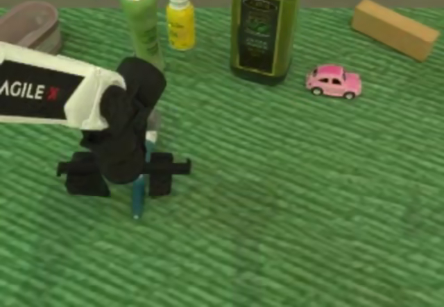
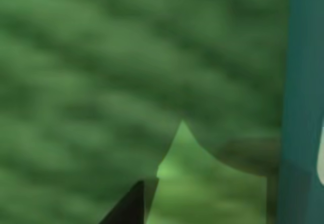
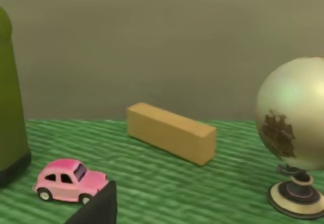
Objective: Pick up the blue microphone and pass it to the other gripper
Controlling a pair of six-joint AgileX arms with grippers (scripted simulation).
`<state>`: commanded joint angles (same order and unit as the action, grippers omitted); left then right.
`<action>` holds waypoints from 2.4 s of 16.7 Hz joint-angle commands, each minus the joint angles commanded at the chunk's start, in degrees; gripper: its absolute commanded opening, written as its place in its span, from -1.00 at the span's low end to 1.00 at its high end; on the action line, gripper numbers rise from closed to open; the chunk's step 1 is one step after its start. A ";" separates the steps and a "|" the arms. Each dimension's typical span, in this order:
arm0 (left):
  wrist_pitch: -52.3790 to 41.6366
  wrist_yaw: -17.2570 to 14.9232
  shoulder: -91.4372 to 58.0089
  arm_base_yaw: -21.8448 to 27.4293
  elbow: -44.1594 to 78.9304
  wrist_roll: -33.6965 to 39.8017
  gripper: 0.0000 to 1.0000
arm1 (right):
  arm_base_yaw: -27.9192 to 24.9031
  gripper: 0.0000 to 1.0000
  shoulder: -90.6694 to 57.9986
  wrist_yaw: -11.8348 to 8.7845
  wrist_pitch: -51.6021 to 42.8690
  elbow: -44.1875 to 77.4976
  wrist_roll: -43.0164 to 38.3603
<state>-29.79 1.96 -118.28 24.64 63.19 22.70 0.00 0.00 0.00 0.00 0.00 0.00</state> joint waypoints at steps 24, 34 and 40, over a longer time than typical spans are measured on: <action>49.59 -15.26 15.11 -0.94 -11.95 -14.71 -1.00 | 0.00 1.00 0.00 0.00 0.00 0.00 0.00; 79.87 -25.50 25.93 -2.25 -21.31 -23.69 -1.00 | 0.00 1.00 0.00 0.00 0.00 0.00 0.00; 80.22 -24.38 25.86 -1.02 -21.09 -23.72 -1.00 | 0.00 1.00 0.00 0.00 0.00 0.00 0.00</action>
<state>50.42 -22.42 -92.42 23.62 42.10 -1.02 0.00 0.00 0.00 0.00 0.00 0.00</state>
